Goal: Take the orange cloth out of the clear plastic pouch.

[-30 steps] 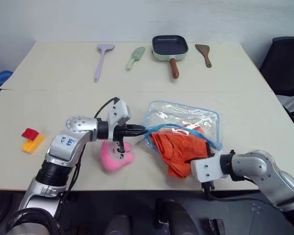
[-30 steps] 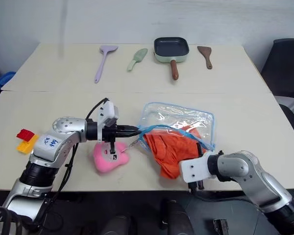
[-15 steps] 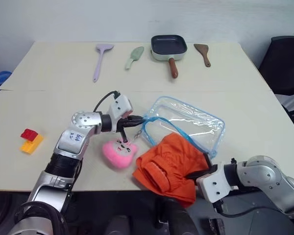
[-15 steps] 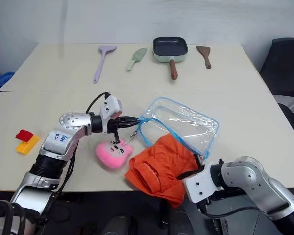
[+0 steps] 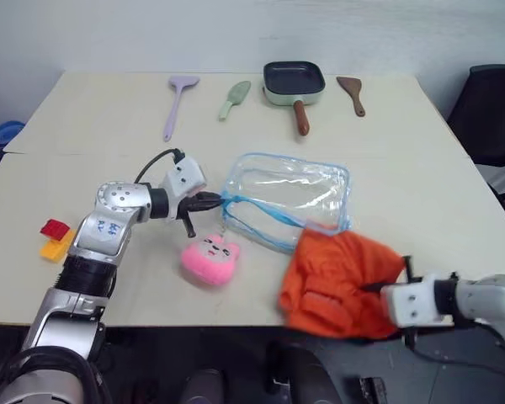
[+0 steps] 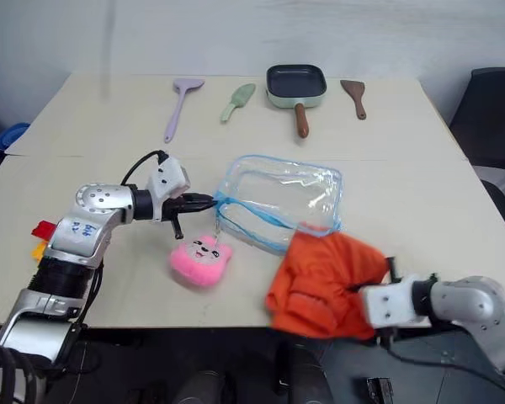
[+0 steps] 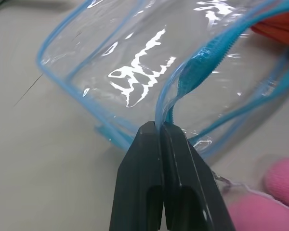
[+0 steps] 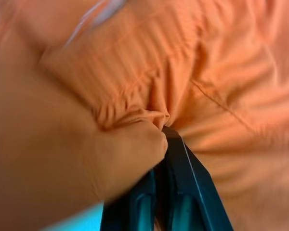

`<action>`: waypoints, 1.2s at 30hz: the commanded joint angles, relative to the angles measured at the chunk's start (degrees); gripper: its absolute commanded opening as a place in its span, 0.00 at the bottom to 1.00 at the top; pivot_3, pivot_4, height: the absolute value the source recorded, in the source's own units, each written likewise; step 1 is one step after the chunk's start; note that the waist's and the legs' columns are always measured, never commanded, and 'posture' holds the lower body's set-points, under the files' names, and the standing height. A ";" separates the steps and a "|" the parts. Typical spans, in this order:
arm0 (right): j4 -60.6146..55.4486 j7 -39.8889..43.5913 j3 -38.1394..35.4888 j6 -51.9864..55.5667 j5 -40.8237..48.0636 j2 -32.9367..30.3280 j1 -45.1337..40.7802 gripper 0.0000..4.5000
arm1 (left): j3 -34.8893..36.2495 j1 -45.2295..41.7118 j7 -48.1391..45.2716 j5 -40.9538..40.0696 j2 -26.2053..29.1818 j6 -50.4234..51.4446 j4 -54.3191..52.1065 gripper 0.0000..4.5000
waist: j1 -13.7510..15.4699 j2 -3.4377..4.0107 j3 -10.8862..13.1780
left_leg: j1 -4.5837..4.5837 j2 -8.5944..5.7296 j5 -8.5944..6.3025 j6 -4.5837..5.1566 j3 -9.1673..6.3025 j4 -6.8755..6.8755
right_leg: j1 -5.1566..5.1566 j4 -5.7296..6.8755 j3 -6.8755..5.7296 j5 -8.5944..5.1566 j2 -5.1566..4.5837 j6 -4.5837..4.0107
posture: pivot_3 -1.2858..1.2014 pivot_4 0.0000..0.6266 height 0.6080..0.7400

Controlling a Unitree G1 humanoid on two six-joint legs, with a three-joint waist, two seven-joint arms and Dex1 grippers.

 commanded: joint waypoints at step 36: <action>-22.05 -6.65 -35.75 57.86 29.41 9.45 6.71 1.00 | 11.65 7.63 -14.14 -20.44 10.16 12.54 -16.61 0.99 | -0.26 0.30 0.10 | -0.05 0.14 -0.04 -0.07 -0.04 -0.11 | -0.13 0.01 0.08 -0.08 0.21 -0.10 | 0.52 0.24 1.00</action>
